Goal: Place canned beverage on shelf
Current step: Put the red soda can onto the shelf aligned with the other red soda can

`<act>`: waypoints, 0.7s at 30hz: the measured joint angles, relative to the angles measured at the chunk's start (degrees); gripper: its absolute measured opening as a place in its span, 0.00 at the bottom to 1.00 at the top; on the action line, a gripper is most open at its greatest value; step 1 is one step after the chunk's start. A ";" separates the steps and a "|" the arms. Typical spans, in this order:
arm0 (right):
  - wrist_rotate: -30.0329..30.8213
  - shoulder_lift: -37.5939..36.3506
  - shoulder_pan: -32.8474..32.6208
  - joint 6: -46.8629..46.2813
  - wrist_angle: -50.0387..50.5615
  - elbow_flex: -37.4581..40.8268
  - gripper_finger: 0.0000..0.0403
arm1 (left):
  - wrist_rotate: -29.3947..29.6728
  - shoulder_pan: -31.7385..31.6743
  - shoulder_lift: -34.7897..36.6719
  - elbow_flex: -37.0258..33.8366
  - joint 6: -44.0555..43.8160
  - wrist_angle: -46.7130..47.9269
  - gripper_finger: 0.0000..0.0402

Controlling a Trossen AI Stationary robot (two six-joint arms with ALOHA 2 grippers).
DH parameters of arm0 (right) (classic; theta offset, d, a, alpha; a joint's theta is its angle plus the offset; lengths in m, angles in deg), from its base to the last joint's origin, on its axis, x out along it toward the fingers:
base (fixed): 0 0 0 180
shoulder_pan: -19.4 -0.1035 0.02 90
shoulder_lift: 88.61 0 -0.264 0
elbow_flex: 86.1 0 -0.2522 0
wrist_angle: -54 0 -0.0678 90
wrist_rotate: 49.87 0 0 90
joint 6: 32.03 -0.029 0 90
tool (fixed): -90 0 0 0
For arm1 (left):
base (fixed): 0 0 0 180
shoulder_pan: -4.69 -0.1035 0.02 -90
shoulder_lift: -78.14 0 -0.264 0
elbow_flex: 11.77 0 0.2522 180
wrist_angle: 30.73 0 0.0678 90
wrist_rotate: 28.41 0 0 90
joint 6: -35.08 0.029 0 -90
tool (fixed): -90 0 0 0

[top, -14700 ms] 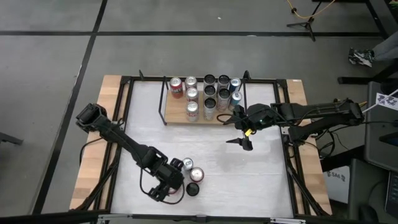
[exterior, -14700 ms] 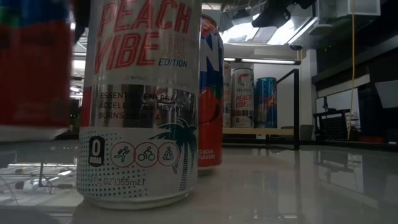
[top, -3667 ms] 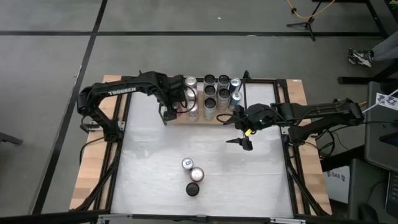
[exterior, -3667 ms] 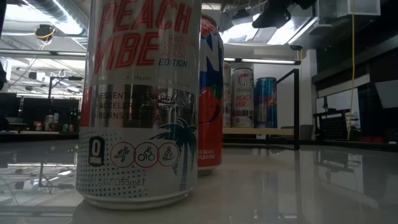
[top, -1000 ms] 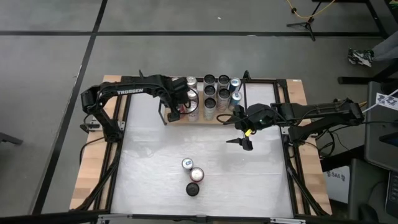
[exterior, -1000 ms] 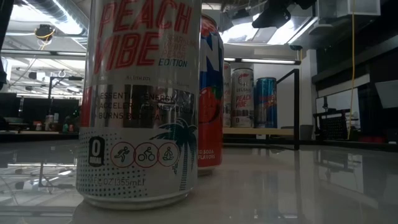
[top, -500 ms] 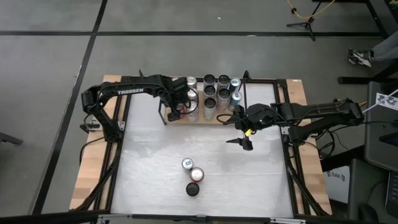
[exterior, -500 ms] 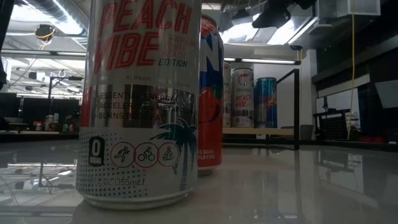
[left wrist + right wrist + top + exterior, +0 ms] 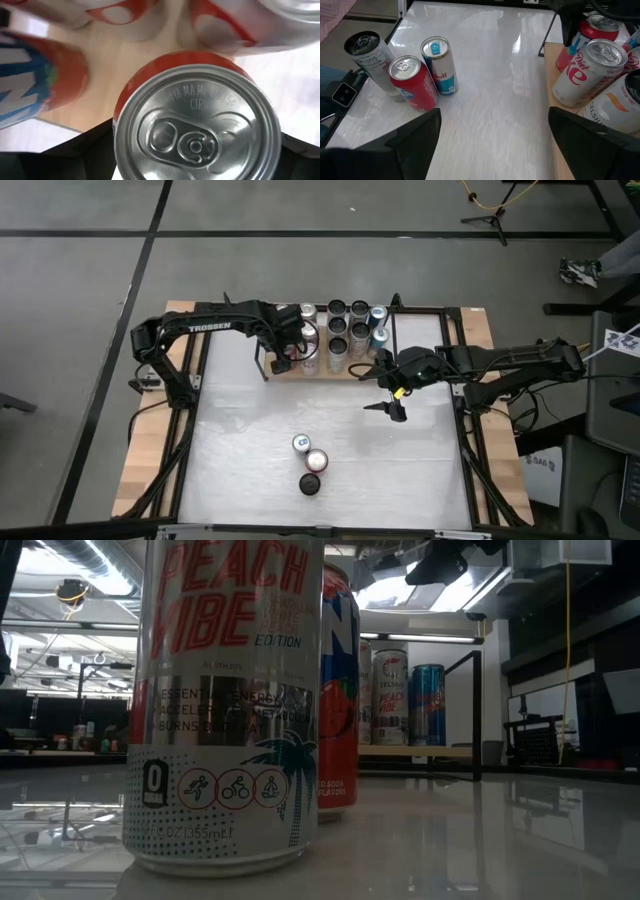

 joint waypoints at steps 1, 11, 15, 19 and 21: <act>0.00 0.00 0.01 0.00 0.01 0.00 0.90 | 0.64 0.00 0.00 0.00 -0.41 0.00 0.85; 0.00 0.00 -0.01 0.01 0.01 0.00 0.90 | 1.37 -0.02 1.52 -0.02 -0.67 0.11 0.85; 0.00 0.00 -0.01 0.00 0.00 0.00 0.90 | 1.90 -0.02 3.46 -0.02 -0.68 0.17 0.85; 0.00 0.00 0.01 0.00 0.02 0.00 0.90 | 3.55 -0.02 5.46 -0.04 -0.67 0.31 0.85; 0.00 0.00 0.01 0.00 -0.01 0.00 0.90 | 4.43 -0.02 6.61 -0.04 -0.67 0.30 0.85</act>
